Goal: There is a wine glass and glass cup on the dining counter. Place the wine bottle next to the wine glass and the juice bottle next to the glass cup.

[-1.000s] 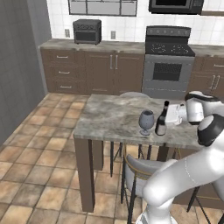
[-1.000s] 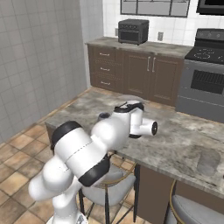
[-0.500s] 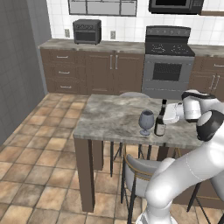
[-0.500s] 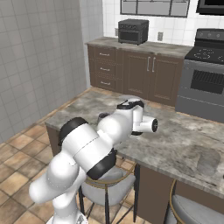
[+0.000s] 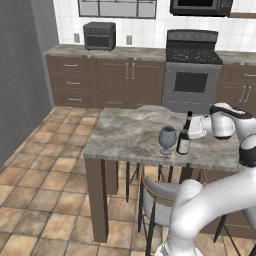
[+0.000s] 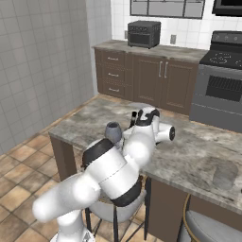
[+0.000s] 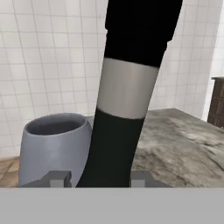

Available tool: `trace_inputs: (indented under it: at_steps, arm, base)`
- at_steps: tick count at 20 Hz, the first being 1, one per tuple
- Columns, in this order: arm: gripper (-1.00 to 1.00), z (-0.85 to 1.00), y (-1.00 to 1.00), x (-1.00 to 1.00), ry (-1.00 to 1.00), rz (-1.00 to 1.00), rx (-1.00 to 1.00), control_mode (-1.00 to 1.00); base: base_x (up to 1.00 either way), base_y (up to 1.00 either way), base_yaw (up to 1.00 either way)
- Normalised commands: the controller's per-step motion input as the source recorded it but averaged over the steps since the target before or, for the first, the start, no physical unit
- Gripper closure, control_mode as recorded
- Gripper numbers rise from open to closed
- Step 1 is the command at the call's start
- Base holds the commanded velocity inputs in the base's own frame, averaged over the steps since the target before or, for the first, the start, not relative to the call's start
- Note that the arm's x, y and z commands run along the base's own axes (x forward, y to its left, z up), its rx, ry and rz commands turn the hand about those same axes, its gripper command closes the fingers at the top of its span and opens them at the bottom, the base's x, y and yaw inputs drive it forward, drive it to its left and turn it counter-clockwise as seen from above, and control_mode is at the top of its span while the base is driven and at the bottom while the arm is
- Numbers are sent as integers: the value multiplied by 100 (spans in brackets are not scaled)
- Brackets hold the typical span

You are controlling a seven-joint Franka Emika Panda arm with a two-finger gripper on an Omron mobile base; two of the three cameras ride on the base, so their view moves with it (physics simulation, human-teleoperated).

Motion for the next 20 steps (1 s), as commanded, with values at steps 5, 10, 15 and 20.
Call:
trace_inputs:
  at_steps: [5,10,15,20]
  arm:
    - [100,-36,-16,-17,-15,2,0,-100]
    - [100,-41,-2,-14,-12,0,0,-100]
    - [100,-42,9,-2,-5,0,0,-100]
    - [100,-38,8,-2,-1,0,0,-100]
  base:
    - [0,0,0]
    - [0,0,0]
    - [0,0,0]
    - [0,0,0]
